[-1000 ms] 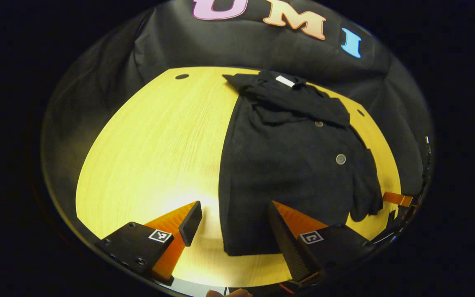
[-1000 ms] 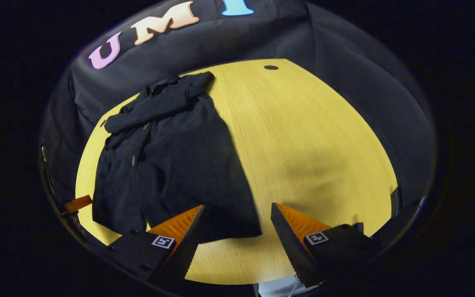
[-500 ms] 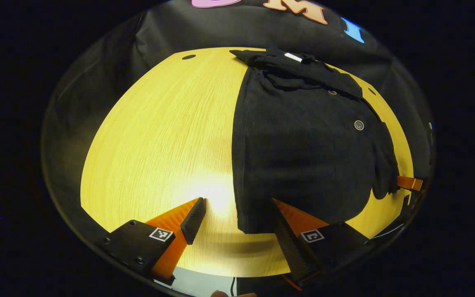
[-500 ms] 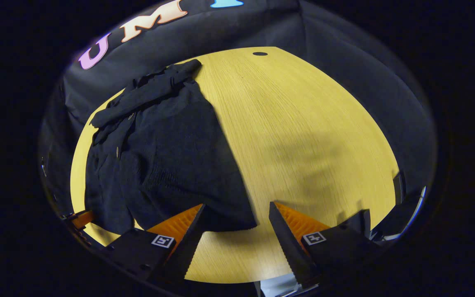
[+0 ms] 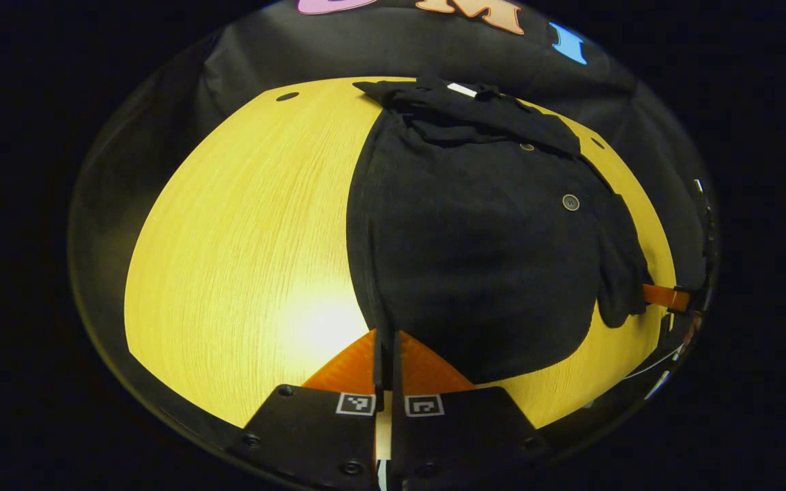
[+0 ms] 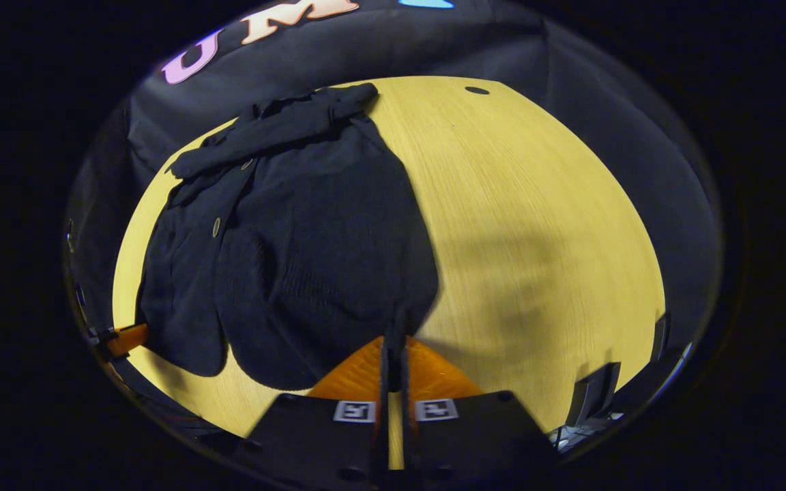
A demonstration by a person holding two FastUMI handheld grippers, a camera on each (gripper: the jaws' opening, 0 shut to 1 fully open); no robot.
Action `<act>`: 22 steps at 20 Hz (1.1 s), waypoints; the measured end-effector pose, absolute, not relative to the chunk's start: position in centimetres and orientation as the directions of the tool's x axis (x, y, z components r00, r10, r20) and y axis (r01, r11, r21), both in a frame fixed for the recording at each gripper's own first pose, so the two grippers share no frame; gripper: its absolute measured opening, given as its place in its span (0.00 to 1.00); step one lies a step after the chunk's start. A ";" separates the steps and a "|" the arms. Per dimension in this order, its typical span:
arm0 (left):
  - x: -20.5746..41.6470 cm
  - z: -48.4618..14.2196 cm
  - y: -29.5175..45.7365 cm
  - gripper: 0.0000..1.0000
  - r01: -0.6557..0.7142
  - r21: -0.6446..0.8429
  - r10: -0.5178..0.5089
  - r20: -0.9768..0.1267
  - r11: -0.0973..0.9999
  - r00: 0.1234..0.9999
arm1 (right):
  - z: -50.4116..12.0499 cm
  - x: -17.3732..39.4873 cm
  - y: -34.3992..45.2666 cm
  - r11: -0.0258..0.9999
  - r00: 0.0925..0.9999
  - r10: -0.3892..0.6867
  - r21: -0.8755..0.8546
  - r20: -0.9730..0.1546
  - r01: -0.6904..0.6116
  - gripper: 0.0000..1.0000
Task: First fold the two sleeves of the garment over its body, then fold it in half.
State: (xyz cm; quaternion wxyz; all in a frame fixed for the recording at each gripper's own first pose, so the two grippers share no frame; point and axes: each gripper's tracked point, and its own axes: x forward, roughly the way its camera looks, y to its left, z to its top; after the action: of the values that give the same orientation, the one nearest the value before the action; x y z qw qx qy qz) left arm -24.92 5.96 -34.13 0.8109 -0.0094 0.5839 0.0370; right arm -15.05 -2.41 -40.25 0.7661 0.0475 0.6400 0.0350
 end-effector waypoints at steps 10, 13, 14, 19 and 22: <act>-20.3 -30.1 4.6 0.00 -0.095 -0.111 -0.075 -0.942 0.989 0.326 | -34.3 -8.3 0.6 0.970 0.304 0.224 0.241 -0.926 0.018 0.03; -15.2 -27.2 4.5 0.00 -0.069 -0.139 -0.101 -0.911 0.988 0.400 | -32.6 -4.6 2.3 0.960 0.347 0.263 0.280 -0.900 -0.001 0.03; -13.5 -26.4 4.4 0.00 -0.063 -0.151 -0.111 -0.901 0.986 0.419 | -32.2 -3.3 2.7 0.957 0.361 0.275 0.291 -0.891 -0.011 0.03; -4.0 -23.1 4.9 0.00 -0.018 -0.153 -0.119 -0.829 0.988 0.547 | -30.4 4.2 4.9 0.946 0.439 0.309 0.319 -0.844 -0.053 0.02; 0.7 -22.2 5.0 0.00 0.028 -0.127 -0.119 -0.796 0.991 0.594 | -28.9 10.1 6.4 0.941 0.497 0.327 0.328 -0.804 -0.088 0.03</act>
State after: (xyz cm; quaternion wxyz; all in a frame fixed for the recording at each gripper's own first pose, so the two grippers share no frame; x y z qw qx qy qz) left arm 0.68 5.00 -22.24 0.8913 -0.0505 0.4487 -0.0412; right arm 10.07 6.45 -28.87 0.8565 0.1224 0.4866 0.1211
